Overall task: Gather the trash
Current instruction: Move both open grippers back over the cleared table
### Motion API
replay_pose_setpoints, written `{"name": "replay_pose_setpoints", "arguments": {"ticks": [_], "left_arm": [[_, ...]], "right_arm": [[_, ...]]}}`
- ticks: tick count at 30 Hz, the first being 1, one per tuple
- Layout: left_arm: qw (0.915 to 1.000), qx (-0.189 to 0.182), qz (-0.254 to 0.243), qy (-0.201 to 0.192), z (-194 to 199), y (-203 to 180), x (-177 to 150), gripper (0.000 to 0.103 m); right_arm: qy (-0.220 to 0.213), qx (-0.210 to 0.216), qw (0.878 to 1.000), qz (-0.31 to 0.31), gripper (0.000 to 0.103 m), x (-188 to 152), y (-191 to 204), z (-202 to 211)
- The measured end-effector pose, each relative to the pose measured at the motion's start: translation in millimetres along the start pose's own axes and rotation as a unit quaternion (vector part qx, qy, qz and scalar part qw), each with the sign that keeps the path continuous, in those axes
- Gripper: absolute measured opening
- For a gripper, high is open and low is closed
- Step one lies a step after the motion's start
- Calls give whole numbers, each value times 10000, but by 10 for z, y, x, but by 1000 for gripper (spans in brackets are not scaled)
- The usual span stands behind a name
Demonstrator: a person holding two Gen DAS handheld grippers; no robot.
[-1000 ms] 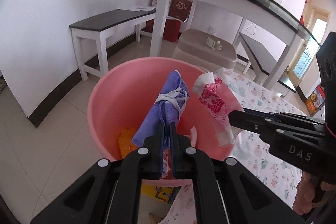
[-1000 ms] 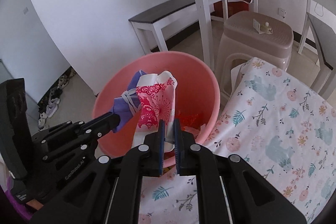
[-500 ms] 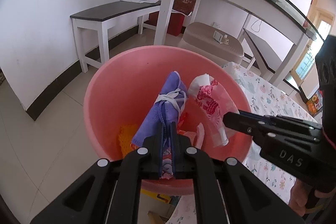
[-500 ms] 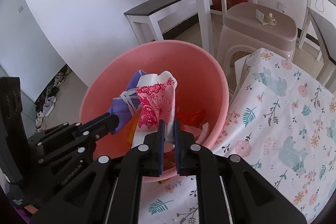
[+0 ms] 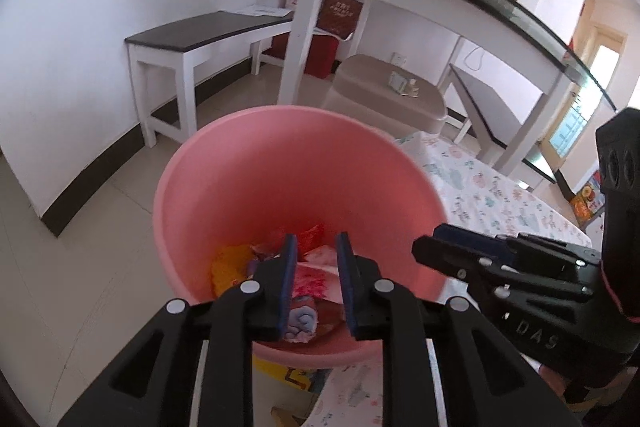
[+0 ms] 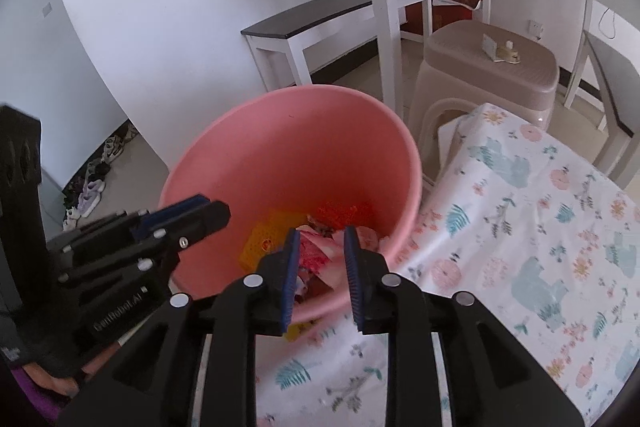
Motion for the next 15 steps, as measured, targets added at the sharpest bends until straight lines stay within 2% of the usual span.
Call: {"name": "replay_pose_setpoints", "arguments": {"ticks": [9,15], "left_arm": [[9981,-518,-313,120,190,-468,-181,19],[9928,-901,-721,320,231,-1033,-399,19]], "right_arm": [[-5,-512,9987,-58,23,-411,-189,479],[-28,-1063,9933,-447,23,-810,-558,888]]}}
Point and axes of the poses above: each gripper's, at about its wrist camera, not at the fingertips, and z roughly against the way its jaws point, y to its left, x to its top, the point moved 10 cm from there along -z, roughly the way its jaws point, and after that the axes turned 7 degrees about z, right-handed, at the moved point
